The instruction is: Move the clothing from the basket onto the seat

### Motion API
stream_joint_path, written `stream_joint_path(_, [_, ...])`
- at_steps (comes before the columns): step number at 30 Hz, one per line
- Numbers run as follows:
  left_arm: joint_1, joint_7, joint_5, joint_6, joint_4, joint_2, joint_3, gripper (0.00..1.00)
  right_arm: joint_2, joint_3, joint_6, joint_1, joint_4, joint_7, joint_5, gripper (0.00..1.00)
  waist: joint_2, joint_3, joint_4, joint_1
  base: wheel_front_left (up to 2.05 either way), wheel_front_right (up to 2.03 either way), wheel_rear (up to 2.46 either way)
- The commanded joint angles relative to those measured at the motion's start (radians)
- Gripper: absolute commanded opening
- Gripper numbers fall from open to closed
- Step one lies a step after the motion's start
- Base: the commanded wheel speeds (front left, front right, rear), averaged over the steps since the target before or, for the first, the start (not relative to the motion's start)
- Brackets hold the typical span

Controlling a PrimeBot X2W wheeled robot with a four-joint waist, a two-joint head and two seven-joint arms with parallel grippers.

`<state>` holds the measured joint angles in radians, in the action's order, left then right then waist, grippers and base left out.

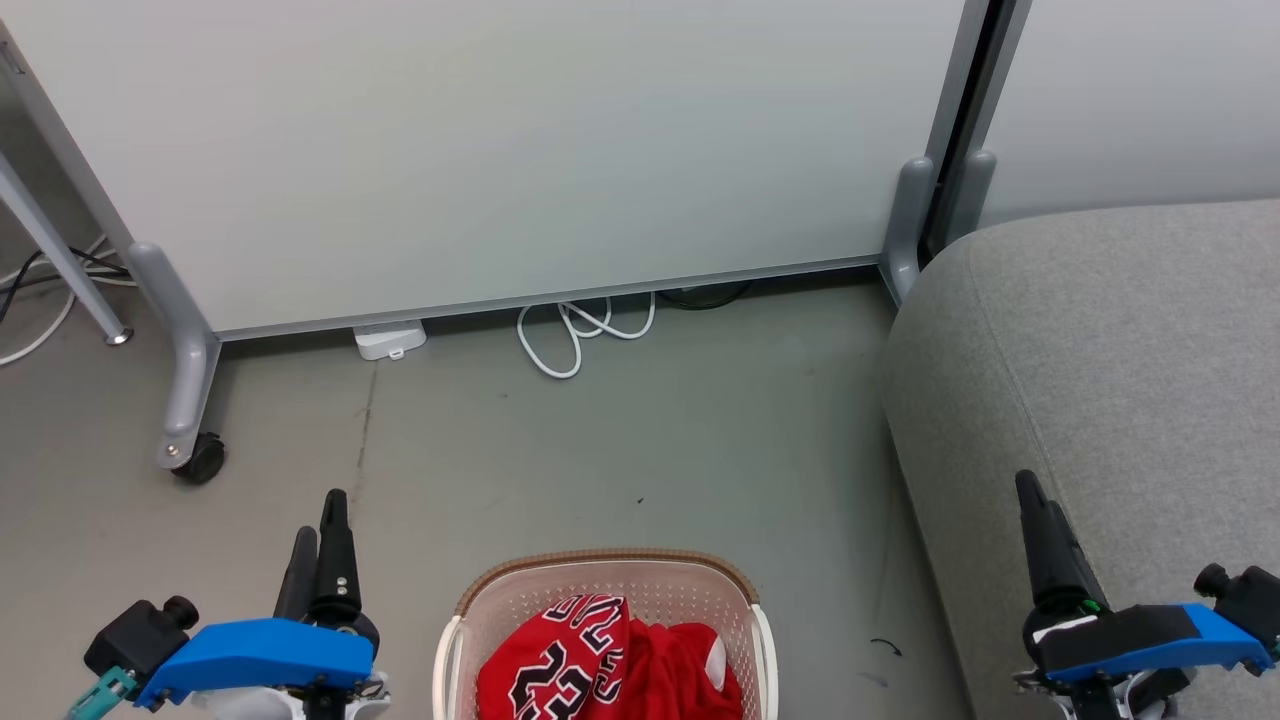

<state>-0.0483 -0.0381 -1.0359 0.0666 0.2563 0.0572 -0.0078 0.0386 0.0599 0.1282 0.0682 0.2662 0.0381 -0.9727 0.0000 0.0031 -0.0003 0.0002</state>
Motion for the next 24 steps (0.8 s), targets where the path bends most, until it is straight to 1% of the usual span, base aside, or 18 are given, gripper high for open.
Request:
stream_joint_path(1, [-0.028, -0.012, 0.047, -0.005, -0.017, 0.012, -0.009, 1.0, 0.007, -0.001, 0.002, 0.025, -0.022, 0.012, 0.047, 1.0, 0.0, 0.0, 0.0, -0.0001, 0.0, 0.0, 0.0])
stream_joint_path(8, [-0.031, -0.036, 0.184, -0.012, -0.019, 0.024, -0.046, 1.0, 0.008, -0.003, 0.002, 0.026, -0.026, 0.036, 0.165, 1.0, 0.0, 0.0, 0.002, -0.0002, 0.0, 0.0, 0.0])
stream_joint_path(24, [-0.032, -0.089, 0.413, -0.022, -0.021, 0.037, -0.097, 1.0, 0.01, -0.011, 0.002, 0.028, -0.027, 0.076, 0.4, 1.0, 0.0, -0.001, 0.006, -0.0002, 0.0, 0.0, 0.0])
